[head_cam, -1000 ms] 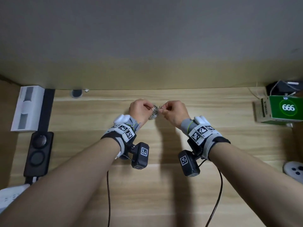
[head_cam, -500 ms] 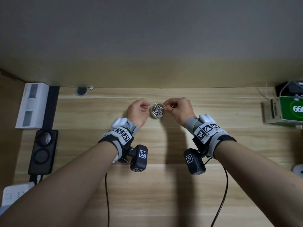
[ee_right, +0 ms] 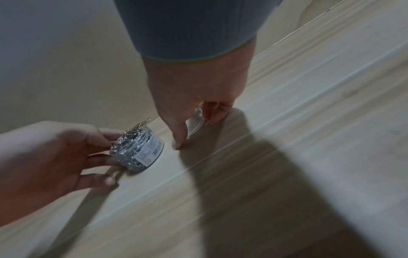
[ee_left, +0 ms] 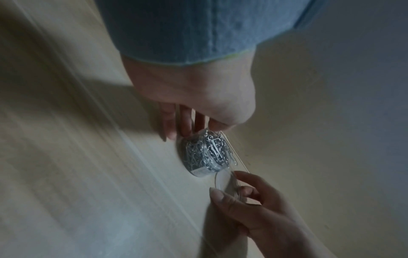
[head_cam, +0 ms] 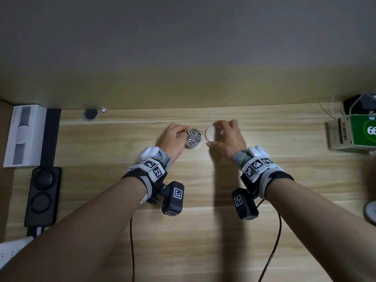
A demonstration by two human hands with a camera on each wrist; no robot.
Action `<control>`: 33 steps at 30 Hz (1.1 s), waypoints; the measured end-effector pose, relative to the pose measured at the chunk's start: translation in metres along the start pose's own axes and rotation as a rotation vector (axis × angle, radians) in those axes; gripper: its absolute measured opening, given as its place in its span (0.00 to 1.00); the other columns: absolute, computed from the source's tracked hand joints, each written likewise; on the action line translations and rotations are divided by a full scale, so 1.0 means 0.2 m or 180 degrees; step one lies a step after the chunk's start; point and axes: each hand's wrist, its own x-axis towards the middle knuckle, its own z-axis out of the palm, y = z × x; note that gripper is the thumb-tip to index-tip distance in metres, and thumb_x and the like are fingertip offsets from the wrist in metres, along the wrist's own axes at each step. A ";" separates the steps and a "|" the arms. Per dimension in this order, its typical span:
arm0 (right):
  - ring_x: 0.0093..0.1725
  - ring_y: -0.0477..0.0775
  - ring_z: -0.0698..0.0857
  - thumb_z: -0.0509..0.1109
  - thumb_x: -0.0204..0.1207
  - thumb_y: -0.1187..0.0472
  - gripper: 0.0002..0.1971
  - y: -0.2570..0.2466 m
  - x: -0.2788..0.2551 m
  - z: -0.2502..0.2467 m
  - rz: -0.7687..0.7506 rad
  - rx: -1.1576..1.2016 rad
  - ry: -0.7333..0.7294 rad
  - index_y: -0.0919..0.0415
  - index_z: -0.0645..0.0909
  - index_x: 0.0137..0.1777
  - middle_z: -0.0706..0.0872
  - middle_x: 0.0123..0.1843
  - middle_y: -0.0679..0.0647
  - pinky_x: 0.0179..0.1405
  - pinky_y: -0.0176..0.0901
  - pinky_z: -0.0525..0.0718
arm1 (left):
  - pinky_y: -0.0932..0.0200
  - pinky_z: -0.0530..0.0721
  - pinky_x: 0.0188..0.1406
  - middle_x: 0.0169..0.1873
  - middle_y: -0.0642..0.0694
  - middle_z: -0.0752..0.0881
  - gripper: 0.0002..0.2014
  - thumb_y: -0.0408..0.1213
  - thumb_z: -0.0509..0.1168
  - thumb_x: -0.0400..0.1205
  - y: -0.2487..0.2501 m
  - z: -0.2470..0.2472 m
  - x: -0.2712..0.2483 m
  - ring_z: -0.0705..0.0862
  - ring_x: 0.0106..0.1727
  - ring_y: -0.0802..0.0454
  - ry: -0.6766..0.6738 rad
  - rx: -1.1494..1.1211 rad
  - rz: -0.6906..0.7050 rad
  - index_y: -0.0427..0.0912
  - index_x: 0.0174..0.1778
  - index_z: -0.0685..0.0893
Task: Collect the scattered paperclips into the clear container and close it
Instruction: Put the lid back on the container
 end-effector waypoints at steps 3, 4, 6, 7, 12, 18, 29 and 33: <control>0.66 0.58 0.77 0.83 0.61 0.50 0.32 -0.01 -0.02 -0.01 0.0017 -0.0085 0.0043 0.47 0.78 0.67 0.74 0.64 0.54 0.63 0.52 0.82 | 0.60 0.79 0.58 0.53 0.50 0.85 0.17 0.26 0.60 0.78 0.00 0.01 -0.02 0.83 0.55 0.51 0.0035 -0.0055 0.0047 0.44 0.56 0.89; 0.67 0.58 0.76 0.83 0.61 0.49 0.32 -0.01 -0.03 -0.02 -0.0005 -0.0140 0.0047 0.47 0.79 0.66 0.74 0.64 0.54 0.63 0.52 0.82 | 0.60 0.79 0.58 0.54 0.48 0.85 0.17 0.25 0.60 0.78 0.00 0.02 -0.04 0.83 0.55 0.51 0.0047 -0.0062 0.0070 0.42 0.56 0.89; 0.65 0.60 0.77 0.82 0.62 0.51 0.31 0.00 -0.07 -0.03 -0.0063 -0.0183 0.0021 0.47 0.79 0.66 0.76 0.64 0.54 0.60 0.52 0.83 | 0.61 0.79 0.58 0.54 0.47 0.85 0.17 0.23 0.60 0.77 0.00 0.03 -0.07 0.83 0.55 0.50 0.0030 -0.0052 0.0093 0.41 0.56 0.89; 0.63 0.60 0.79 0.82 0.62 0.52 0.31 0.00 -0.08 -0.04 -0.0096 -0.0162 -0.0005 0.47 0.79 0.67 0.76 0.64 0.54 0.58 0.52 0.84 | 0.61 0.79 0.58 0.54 0.46 0.85 0.18 0.23 0.61 0.77 -0.01 0.04 -0.08 0.83 0.54 0.49 0.0007 -0.0052 0.0094 0.41 0.56 0.89; 0.60 0.63 0.84 0.80 0.63 0.62 0.35 0.01 -0.18 -0.05 -0.0457 0.0086 0.0069 0.58 0.77 0.73 0.80 0.64 0.58 0.60 0.51 0.83 | 0.53 0.81 0.62 0.55 0.47 0.84 0.19 0.24 0.62 0.76 -0.02 0.08 -0.17 0.84 0.56 0.47 -0.0154 -0.0060 -0.0030 0.44 0.58 0.88; 0.46 0.53 0.82 0.85 0.58 0.66 0.34 -0.01 -0.24 -0.07 -0.0692 0.0444 -0.0130 0.62 0.82 0.67 0.79 0.57 0.53 0.49 0.43 0.82 | 0.42 0.86 0.55 0.56 0.48 0.88 0.21 0.33 0.60 0.72 -0.02 0.09 -0.25 0.86 0.55 0.40 -0.0229 -0.0303 -0.0360 0.47 0.60 0.87; 0.58 0.58 0.82 0.89 0.54 0.48 0.41 -0.08 -0.26 0.00 -0.0932 0.0264 -0.0359 0.59 0.82 0.69 0.85 0.59 0.55 0.59 0.51 0.80 | 0.58 0.87 0.50 0.53 0.39 0.88 0.14 0.25 0.60 0.80 0.00 0.05 -0.24 0.87 0.46 0.51 -0.0214 -0.1281 -0.0967 0.35 0.59 0.85; 0.49 0.51 0.79 0.89 0.52 0.46 0.41 -0.11 -0.25 0.02 -0.0891 0.0336 -0.0337 0.57 0.84 0.68 0.81 0.57 0.54 0.52 0.42 0.78 | 0.56 0.87 0.50 0.45 0.38 0.88 0.08 0.30 0.62 0.82 -0.01 0.04 -0.23 0.87 0.44 0.50 -0.0281 -0.1480 -0.0986 0.38 0.47 0.87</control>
